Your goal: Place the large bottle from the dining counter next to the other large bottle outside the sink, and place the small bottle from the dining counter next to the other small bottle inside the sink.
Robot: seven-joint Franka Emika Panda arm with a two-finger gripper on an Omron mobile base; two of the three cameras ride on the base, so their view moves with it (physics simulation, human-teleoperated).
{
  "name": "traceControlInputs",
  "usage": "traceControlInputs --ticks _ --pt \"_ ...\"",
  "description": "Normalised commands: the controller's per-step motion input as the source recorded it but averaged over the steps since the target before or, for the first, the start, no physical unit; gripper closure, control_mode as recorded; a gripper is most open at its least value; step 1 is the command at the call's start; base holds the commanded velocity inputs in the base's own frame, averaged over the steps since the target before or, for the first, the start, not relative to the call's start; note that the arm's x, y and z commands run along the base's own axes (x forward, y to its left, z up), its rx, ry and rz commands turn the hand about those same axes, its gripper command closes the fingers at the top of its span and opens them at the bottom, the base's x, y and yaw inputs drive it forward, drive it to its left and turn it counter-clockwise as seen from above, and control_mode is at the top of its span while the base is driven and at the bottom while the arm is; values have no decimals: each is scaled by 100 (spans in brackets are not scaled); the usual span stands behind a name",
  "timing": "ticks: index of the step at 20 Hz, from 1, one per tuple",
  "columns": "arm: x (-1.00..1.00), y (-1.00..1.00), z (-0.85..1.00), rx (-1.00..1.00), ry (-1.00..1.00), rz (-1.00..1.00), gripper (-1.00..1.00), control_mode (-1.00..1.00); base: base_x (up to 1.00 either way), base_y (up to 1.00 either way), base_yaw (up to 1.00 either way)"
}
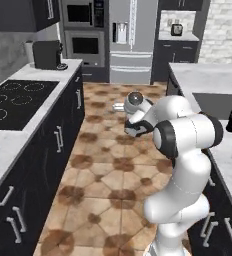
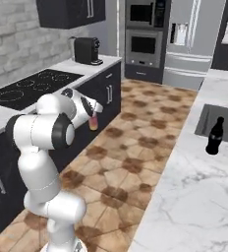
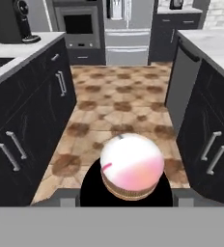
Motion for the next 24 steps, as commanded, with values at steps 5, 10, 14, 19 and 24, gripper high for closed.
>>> traceControlInputs --ticks 5,10,14,19,24 --pt "0 0 0 0 0 0 100 100 83 19 -46" --pt "0 0 0 0 0 0 100 100 67 50 -43" --pt "0 0 0 0 0 0 100 100 61 67 -41" --pt "0 0 0 0 0 0 100 100 56 51 -44" --pt "0 0 0 0 0 0 100 100 47 45 -44"
